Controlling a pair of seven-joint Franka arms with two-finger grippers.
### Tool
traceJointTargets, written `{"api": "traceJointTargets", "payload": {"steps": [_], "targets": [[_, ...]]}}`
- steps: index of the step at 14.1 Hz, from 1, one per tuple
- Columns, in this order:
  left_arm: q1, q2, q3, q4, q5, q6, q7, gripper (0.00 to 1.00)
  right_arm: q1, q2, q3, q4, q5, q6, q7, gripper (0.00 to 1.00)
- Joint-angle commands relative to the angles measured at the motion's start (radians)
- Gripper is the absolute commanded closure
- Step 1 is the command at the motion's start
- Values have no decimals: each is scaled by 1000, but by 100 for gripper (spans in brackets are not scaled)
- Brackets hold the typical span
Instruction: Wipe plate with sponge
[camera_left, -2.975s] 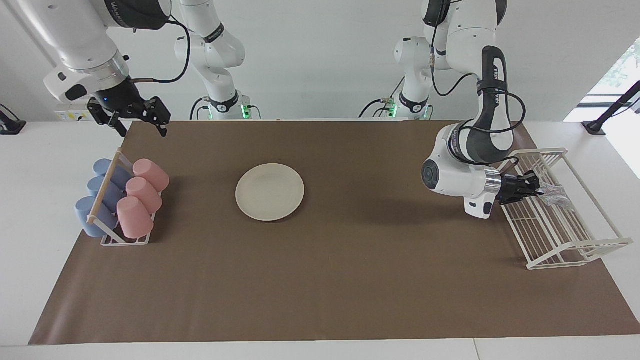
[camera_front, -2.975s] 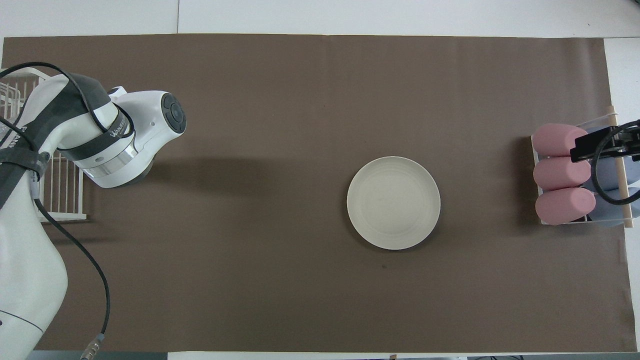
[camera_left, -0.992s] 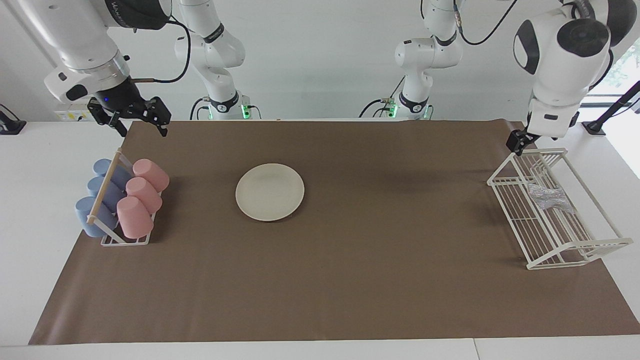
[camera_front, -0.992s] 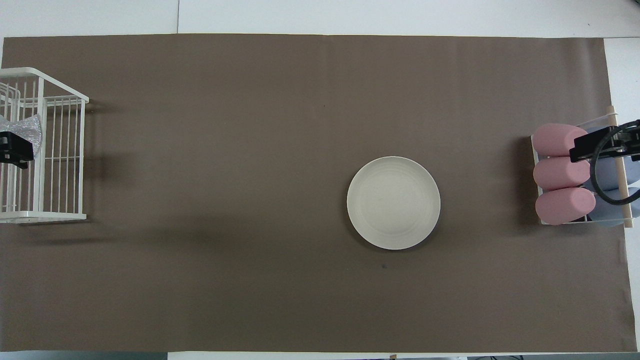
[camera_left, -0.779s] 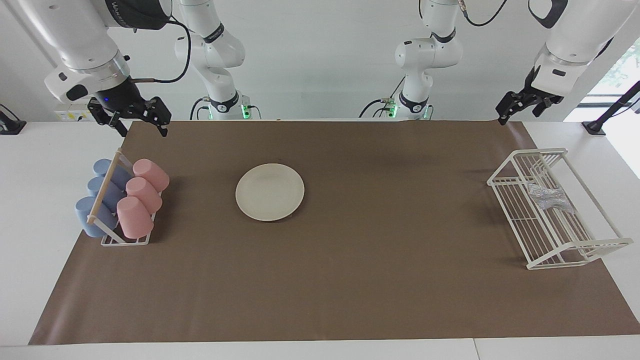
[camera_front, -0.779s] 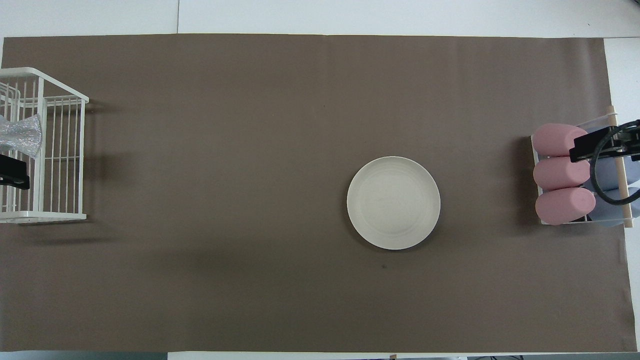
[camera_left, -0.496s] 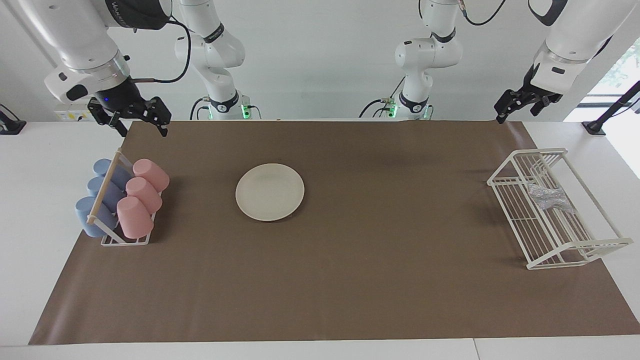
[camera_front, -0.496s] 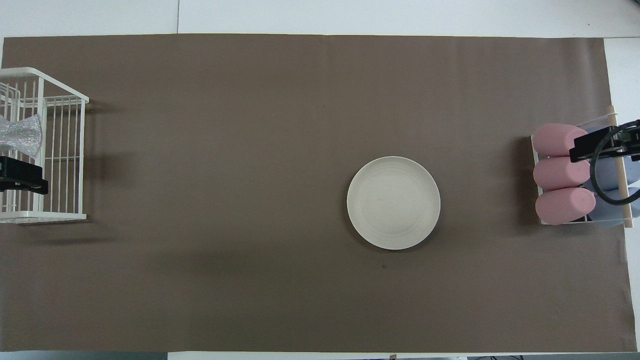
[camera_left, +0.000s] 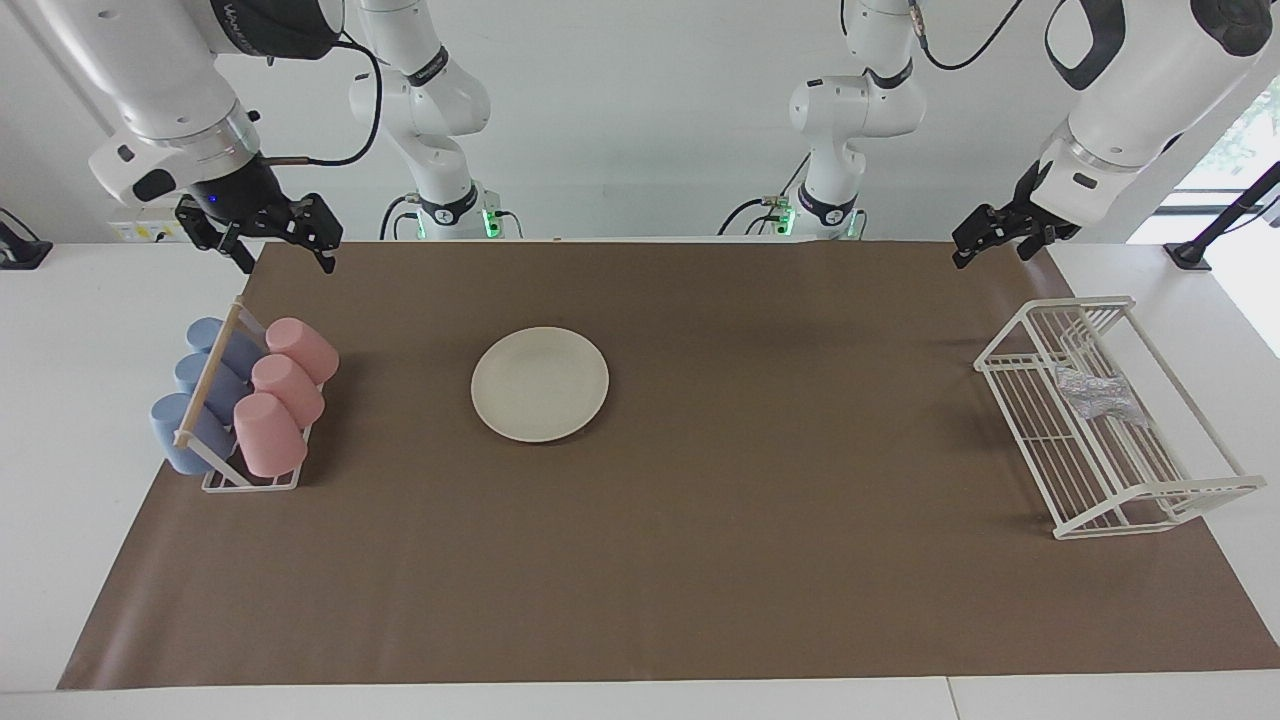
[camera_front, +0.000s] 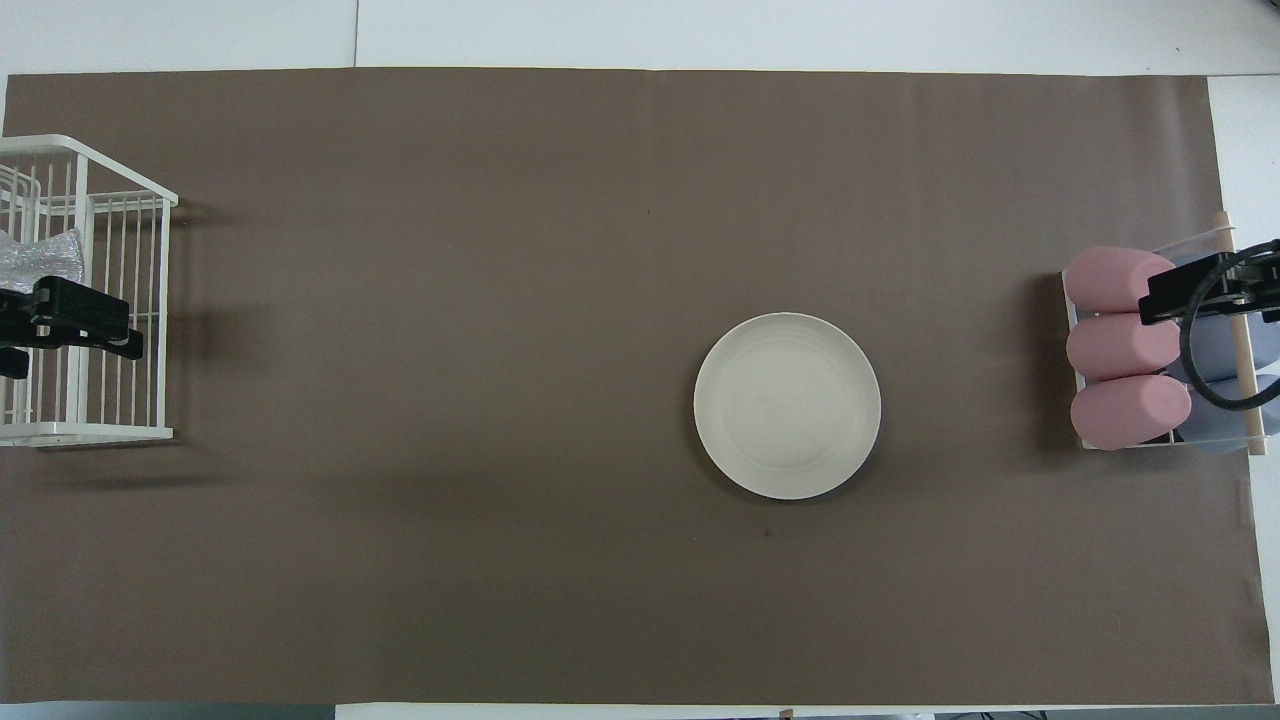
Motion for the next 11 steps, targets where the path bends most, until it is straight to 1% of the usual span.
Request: {"api": "traceJointTargets", "payload": {"steps": [1, 4, 11], "targets": [[-19, 30, 23, 82, -10, -58, 0, 0, -1, -15, -3, -21, 13, 6, -23, 0], [-21, 27, 18, 39, -13, -26, 2, 0, -1, -15, -3, -21, 13, 6, -23, 0], [-16, 29, 15, 42, -15, -29, 2, 0, -1, -16, -3, -21, 13, 6, -23, 0]]}}
